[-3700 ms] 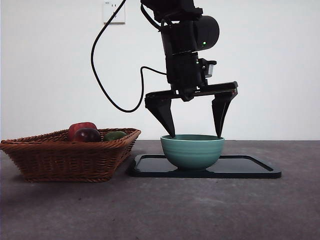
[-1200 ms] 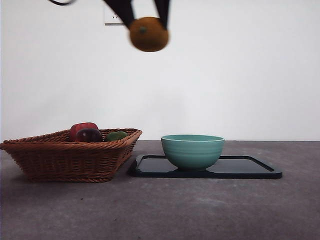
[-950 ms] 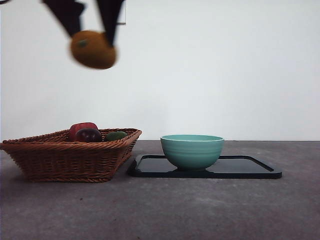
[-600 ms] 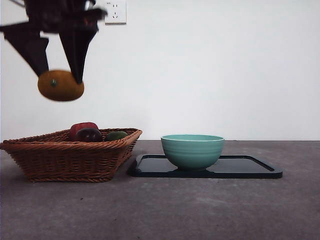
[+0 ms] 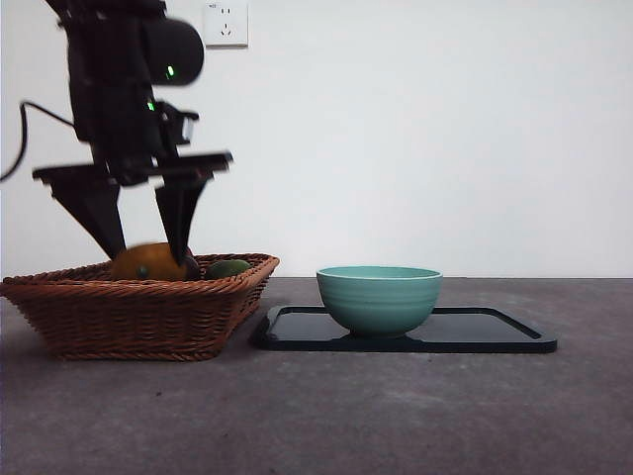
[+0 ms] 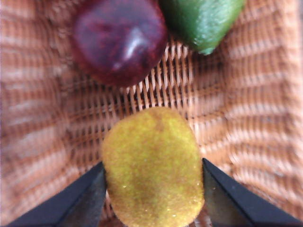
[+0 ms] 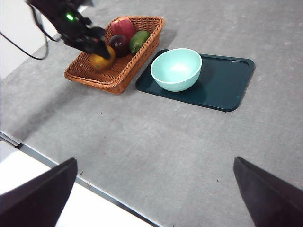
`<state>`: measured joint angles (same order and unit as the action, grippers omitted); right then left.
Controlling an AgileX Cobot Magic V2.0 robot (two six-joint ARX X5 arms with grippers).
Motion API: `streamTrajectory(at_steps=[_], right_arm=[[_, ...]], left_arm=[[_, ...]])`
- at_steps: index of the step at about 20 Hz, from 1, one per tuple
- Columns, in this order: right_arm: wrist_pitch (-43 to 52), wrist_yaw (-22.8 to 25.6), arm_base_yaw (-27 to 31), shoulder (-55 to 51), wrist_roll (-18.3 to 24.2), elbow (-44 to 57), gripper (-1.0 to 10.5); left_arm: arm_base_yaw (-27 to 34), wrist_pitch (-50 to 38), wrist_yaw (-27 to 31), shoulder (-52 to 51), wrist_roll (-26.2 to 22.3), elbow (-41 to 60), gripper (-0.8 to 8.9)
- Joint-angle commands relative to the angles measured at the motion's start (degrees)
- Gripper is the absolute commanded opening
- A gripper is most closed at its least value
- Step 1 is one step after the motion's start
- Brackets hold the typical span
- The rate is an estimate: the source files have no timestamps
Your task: Pick up the wifruite, put it on the bowl, pick up the plate, put it on desk
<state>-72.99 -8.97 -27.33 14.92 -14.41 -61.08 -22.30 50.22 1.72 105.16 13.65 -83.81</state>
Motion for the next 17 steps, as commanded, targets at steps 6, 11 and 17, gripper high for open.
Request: streamTrajectory(at_steps=[6, 11, 17], right_arm=[[1.0, 0.1, -0.3, 0.1, 0.1, -0.5, 5.9], [2.7, 0.1, -0.3, 0.1, 0.1, -0.5, 5.9], [3.3, 0.0, -0.3, 0.1, 0.1, -0.5, 5.9]], left_arm=[[-0.3, 1.2, 0.2, 6.9, 0.3, -0.6, 2.49], [-0.3, 1.8, 0.2, 6.8, -0.2, -1.5, 5.46], [-0.3, 4.9, 0.2, 3.3, -0.8, -6.0, 5.60]])
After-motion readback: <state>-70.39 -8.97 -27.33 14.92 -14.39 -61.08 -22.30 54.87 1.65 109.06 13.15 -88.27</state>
